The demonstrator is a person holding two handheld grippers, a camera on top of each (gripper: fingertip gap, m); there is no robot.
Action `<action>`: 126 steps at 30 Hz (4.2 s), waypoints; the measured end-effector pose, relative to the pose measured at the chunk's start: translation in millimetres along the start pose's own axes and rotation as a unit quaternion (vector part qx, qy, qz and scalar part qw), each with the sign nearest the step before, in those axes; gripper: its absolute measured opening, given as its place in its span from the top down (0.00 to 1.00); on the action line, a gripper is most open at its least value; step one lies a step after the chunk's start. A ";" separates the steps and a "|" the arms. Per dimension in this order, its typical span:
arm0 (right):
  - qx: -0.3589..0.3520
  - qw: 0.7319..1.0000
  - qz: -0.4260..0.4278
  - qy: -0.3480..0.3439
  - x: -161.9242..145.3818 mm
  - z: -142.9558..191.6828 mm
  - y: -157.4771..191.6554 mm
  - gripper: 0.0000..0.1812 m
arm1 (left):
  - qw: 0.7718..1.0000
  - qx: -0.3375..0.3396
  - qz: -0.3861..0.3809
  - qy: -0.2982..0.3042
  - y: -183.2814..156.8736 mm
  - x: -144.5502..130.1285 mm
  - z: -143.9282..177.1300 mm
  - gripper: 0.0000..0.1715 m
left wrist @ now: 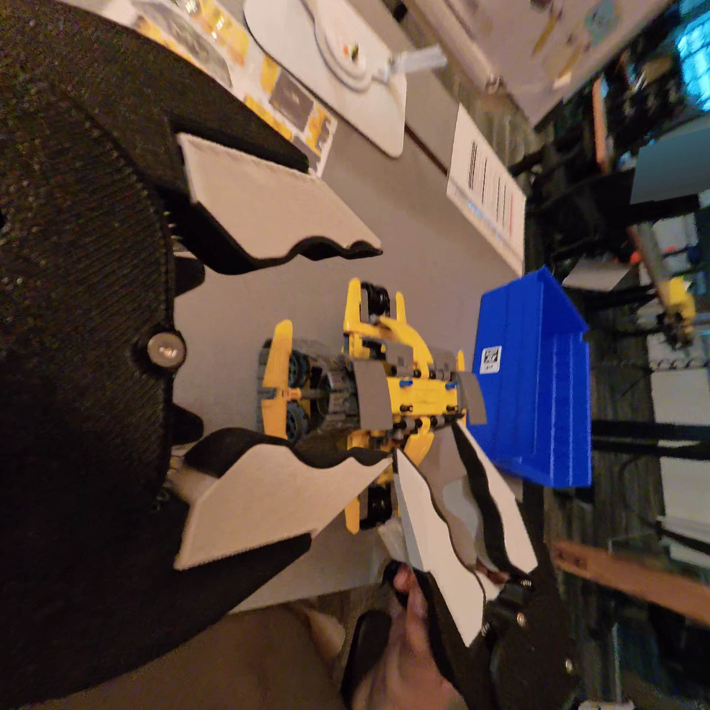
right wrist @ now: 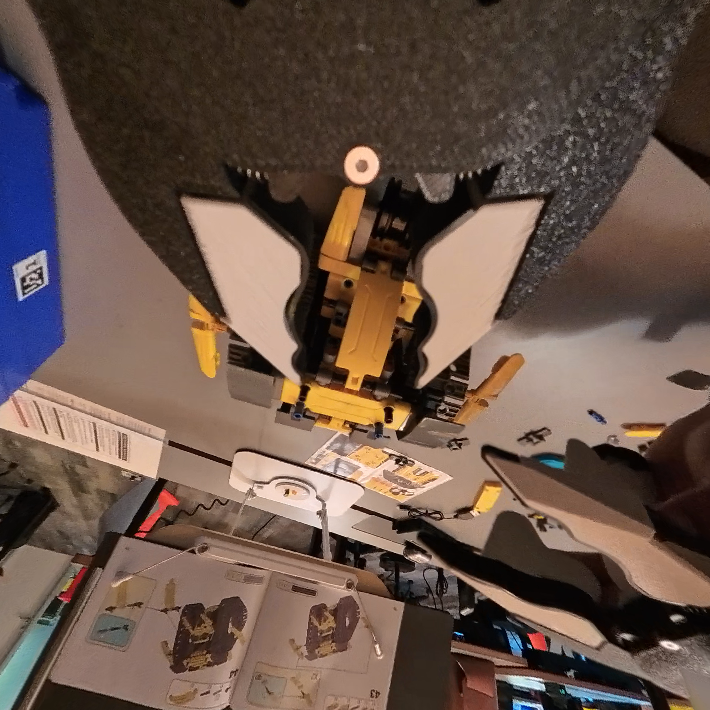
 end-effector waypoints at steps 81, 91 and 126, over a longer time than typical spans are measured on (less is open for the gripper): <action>0.039 0.973 -0.213 -0.083 107.1 -277.6 -223.7 0.96 | 0.865 0.480 -0.095 0.113 304.9 15.0 -135.0 0.71; 0.039 0.975 -0.199 -0.087 108.4 -277.3 -221.7 0.96 | 0.841 0.523 -0.106 0.082 306.4 36.4 -104.9 0.81; 0.039 0.973 -0.170 -0.150 146.0 -243.8 -219.2 0.80 | 0.918 0.390 -0.055 0.050 304.9 22.5 -115.1 0.74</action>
Point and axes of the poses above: each gripper's, where its closed fingertips meet, z back along the fingers, x out of its top, y = z × x across the jaws, the point moved 5 cm from there along z, back along the fingers, and after that the axes turned 10 degrees about -z, right-handed, at the moved point
